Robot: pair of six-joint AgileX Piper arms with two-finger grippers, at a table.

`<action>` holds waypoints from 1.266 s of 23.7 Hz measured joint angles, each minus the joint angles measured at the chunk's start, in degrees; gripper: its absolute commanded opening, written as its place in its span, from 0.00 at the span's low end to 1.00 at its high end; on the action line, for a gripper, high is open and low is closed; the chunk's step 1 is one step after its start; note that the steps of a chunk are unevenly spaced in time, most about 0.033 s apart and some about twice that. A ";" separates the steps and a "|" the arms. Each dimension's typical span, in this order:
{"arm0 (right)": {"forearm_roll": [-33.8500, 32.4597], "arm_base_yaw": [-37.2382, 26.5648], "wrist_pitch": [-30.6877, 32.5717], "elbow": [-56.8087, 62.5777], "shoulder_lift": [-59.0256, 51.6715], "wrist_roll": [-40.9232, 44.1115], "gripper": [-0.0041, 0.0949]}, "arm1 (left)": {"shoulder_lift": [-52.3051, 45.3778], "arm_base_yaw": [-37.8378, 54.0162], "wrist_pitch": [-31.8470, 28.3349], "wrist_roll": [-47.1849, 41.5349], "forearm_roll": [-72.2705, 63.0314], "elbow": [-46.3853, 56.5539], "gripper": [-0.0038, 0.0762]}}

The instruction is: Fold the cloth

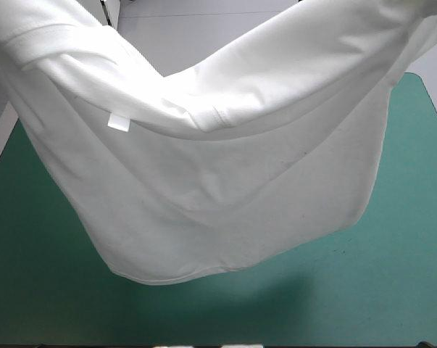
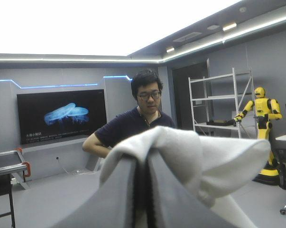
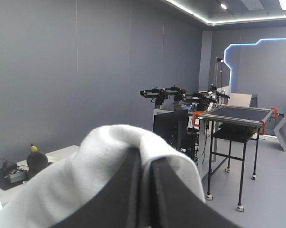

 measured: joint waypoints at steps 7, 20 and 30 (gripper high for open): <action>-0.89 0.00 0.14 0.00 0.31 0.05 0.05 | 0.27 0.00 0.31 1.36 0.00 -0.33 0.02; -22.78 -3.38 5.97 21.40 18.42 9.33 0.02 | 30.55 0.00 15.06 -1.76 15.74 7.72 0.02; -11.54 -17.63 2.48 26.94 37.94 5.95 0.02 | 57.29 1.63 12.62 -3.06 18.47 6.23 0.02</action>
